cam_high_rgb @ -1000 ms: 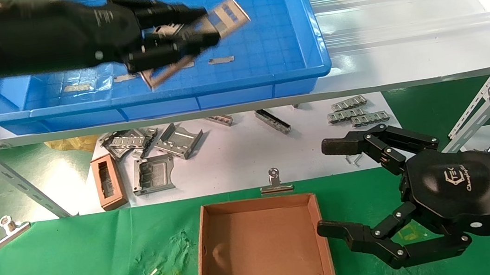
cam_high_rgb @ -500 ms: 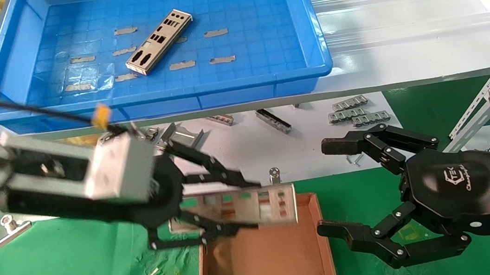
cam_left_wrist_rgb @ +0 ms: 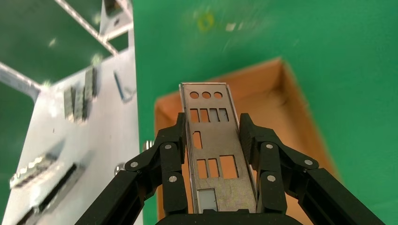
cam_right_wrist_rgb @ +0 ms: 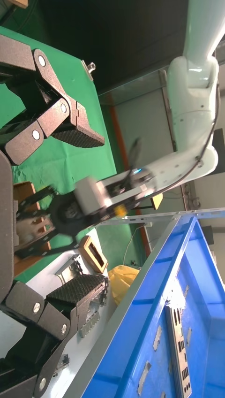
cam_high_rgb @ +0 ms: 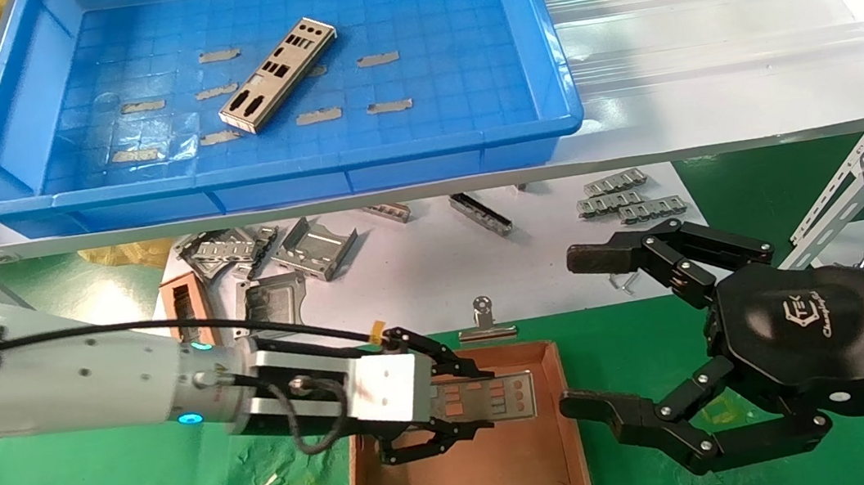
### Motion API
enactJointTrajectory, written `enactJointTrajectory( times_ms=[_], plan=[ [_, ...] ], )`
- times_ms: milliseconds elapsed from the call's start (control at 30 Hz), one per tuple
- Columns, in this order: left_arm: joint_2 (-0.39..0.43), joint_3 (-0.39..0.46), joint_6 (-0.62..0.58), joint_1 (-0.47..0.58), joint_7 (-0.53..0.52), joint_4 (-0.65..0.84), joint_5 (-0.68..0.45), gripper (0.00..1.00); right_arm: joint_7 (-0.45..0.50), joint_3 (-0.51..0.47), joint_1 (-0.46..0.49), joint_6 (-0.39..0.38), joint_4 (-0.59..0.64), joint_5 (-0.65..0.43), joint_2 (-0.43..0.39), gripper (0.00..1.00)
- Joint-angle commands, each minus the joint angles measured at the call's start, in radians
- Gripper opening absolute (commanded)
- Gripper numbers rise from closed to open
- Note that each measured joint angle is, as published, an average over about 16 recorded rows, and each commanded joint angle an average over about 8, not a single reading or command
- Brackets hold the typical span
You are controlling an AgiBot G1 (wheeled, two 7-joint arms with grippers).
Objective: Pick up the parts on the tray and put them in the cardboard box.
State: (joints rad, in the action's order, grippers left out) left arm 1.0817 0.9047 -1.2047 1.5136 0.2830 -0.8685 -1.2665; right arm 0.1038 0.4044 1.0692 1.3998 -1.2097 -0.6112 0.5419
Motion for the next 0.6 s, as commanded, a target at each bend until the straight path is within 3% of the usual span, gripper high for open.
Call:
enactJointTrajectory(
  times_ms=[33, 100, 333, 367, 600],
  plan=[
    [0.022, 0.010, 0.048, -0.018, 0.007, 0.001, -0.029, 0.00, 0.000, 0.000, 0.000, 0.000, 0.000, 0.000, 0.000, 1.00],
    [0.037, 0.016, 0.079, -0.031, 0.007, 0.010, -0.045, 0.11, 0.000, 0.000, 0.000, 0.000, 0.000, 0.000, 0.000, 1.00],
    [0.066, 0.031, 0.117, -0.053, -0.001, 0.043, -0.068, 0.96, 0.000, 0.000, 0.000, 0.000, 0.000, 0.000, 0.000, 1.00],
    [0.069, 0.032, 0.120, -0.054, -0.001, 0.047, -0.070, 1.00, 0.000, 0.000, 0.000, 0.000, 0.000, 0.000, 0.000, 1.00],
    [0.082, 0.030, 0.125, -0.060, 0.013, 0.070, -0.067, 1.00, 0.000, 0.000, 0.000, 0.000, 0.000, 0.000, 0.000, 1.00]
  ],
)
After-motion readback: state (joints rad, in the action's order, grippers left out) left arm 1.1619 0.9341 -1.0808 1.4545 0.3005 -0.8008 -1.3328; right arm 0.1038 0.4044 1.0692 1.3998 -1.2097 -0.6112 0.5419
